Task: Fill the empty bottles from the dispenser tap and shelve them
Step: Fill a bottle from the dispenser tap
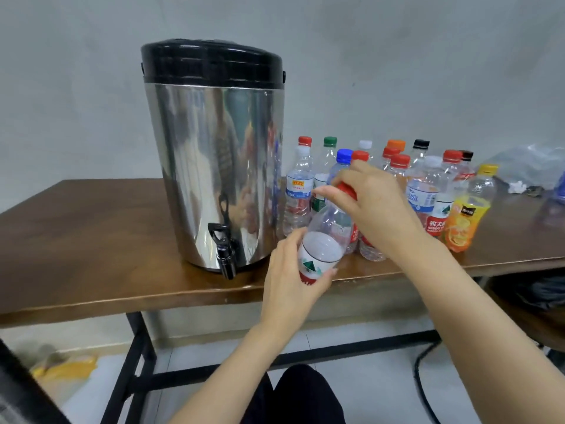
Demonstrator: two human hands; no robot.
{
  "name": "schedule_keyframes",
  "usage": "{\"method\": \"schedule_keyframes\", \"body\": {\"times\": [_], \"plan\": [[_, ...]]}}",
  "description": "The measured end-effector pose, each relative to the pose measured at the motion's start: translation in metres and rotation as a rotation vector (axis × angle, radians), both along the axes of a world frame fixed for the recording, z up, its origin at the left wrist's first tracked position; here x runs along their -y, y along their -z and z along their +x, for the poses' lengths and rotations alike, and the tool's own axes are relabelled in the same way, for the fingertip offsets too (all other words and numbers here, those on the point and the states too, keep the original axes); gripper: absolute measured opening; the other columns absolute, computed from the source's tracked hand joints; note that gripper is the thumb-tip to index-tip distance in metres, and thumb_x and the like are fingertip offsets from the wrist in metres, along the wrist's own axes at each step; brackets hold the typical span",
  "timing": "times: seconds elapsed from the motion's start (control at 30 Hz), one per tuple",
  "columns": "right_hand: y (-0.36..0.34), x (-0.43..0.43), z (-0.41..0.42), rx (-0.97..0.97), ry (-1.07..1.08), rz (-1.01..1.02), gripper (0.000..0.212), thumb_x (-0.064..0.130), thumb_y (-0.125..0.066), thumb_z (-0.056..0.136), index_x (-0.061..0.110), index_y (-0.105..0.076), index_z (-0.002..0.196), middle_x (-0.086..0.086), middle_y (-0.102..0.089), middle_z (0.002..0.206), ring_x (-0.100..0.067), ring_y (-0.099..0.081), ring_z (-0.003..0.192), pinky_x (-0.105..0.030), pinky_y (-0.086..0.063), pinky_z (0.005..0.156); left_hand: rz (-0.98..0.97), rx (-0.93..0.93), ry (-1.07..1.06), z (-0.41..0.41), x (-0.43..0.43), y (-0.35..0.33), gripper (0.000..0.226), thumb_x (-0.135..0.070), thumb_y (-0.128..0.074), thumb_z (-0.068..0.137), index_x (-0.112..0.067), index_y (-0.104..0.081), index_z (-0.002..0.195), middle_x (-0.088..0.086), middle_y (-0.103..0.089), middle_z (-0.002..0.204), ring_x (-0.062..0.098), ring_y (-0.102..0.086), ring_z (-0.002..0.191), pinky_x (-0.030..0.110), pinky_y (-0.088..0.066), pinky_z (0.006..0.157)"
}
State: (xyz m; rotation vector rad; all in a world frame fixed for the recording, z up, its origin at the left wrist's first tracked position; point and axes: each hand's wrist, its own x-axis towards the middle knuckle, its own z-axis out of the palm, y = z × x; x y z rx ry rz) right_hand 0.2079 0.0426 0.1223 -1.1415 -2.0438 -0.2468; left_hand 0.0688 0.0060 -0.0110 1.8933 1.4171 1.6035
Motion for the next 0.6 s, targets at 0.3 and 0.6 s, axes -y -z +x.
{"method": "schedule_keyframes", "body": {"times": [0.3,0.6], "plan": [[0.026,0.007,0.0,-0.152,-0.242,-0.292,0.042,0.061,-0.063,0.077,0.024,-0.055,0.097,0.015,-0.055,0.082,0.003,-0.052,0.077,-0.011,-0.038,0.064,-0.106,0.026,-0.026,-0.026,0.028,0.023,0.068,-0.035,-0.082,0.076,-0.037,-0.048,0.135,-0.018,-0.058,0.129,0.009,-0.055,0.122,0.037,-0.051,0.098],[0.054,-0.001,-0.012,-0.149,-0.535,-0.629,0.026,0.013,-0.073,0.085,0.028,-0.07,0.105,0.011,-0.067,0.108,-0.001,-0.062,0.103,-0.023,-0.05,0.096,-0.278,0.117,-0.043,-0.041,0.05,0.059,0.067,-0.019,-0.084,0.073,-0.04,-0.049,0.127,-0.021,-0.063,0.119,0.002,-0.06,0.112,0.02,-0.05,0.089]]}}
